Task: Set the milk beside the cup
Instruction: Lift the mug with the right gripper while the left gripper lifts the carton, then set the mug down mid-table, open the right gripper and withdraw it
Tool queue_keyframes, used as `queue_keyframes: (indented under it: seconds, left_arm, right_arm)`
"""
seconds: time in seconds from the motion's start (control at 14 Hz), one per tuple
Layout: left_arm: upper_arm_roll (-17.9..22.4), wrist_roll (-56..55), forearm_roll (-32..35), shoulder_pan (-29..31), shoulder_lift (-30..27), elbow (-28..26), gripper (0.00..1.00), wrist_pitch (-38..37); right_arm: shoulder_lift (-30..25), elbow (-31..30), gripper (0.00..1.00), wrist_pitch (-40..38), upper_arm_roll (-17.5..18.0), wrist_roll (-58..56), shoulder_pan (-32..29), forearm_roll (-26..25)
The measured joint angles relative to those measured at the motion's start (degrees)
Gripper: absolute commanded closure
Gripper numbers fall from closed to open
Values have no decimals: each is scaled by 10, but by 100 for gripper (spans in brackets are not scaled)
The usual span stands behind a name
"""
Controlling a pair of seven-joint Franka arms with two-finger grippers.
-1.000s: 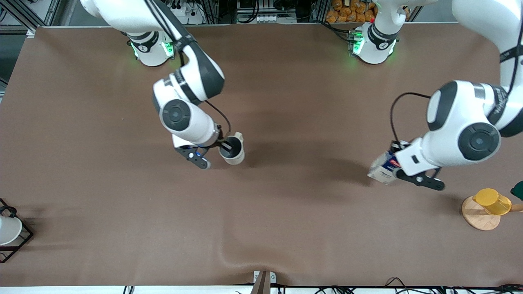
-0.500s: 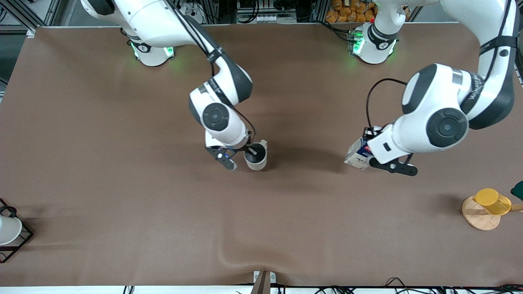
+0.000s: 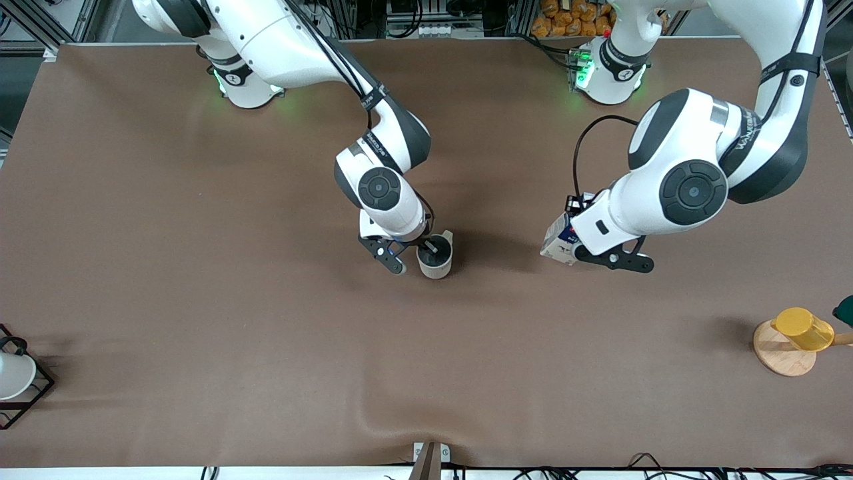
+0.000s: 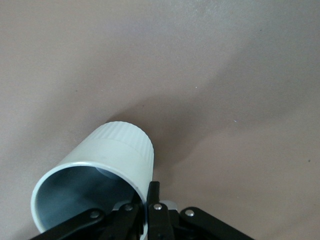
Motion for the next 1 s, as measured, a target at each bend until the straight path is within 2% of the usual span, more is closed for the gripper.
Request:
queue_keyframes:
  seconds: [0.14,0.21,0.29,0.64,1.0]
  left_arm:
    - [-2,-7,0,-1,0,0,87,-3]
    - [-3,-8,0,-2,0,0,87,-3]
    - [-5,-8,0,-3,0,0,87,-4]
    - [-6,-9,0,-6,0,1,86,-15]
    - [-6,-15,-3,-14,0,2,86,-16]
  right_arm:
    - [4,0,65,4,0,0,1,0]
    - [4,0,20,5,0,0,2,0]
    - [4,1,0,5,0,0,3,0]
    - [4,16,0,-1,-1,0,6,-2]
    - [2,77,0,-113,-15,-5,-17,-2]
